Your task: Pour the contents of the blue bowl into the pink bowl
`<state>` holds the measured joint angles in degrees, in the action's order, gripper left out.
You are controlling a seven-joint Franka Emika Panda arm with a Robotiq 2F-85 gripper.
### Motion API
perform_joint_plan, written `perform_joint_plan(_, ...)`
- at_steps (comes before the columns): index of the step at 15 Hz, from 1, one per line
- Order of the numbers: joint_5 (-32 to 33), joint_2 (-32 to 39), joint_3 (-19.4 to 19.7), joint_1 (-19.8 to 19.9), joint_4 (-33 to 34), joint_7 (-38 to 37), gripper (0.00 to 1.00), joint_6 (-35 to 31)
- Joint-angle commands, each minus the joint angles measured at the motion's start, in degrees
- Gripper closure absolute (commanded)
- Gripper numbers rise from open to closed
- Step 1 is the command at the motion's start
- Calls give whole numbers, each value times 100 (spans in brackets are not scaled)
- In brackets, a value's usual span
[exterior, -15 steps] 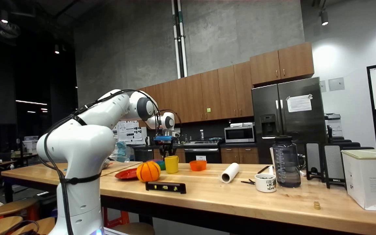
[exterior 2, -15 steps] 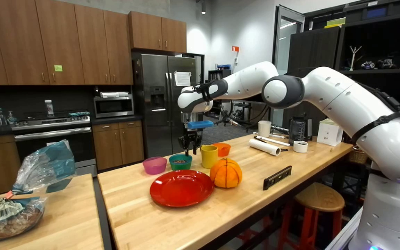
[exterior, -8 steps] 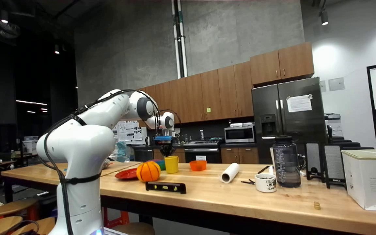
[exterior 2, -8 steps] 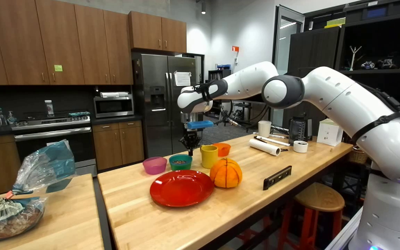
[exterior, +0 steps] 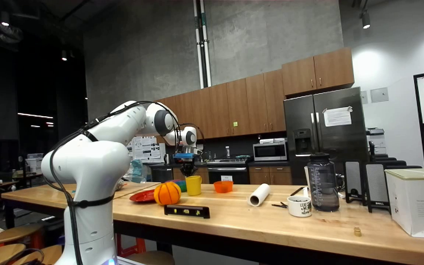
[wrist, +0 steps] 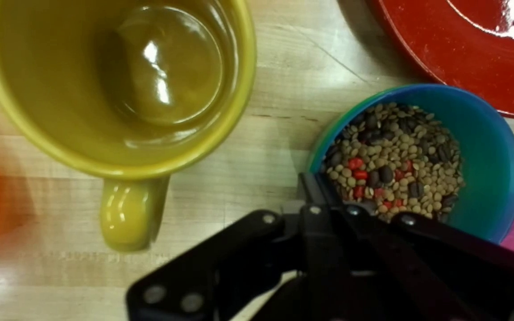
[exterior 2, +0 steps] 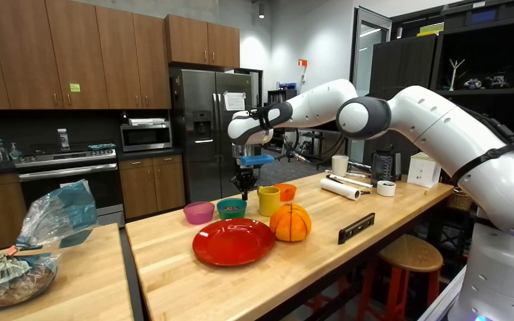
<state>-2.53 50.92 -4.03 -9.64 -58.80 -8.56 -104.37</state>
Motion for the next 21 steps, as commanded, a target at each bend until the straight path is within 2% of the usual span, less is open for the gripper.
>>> perform_joint_plan(1,-121,-197,-51,47,0,21,100,161)
perform_joint_plan(7,-181,-361,-71,67,-26,40,100,182)
perform_joint_plan(15,-228,-95,-8,49,146,-52,100,809)
perform_joint_plan(16,-219,-69,3,44,151,-58,74,832)
perform_joint_plan(18,-211,-36,12,36,131,-61,68,812)
perform_joint_plan(21,-181,22,36,8,121,-110,50,725)
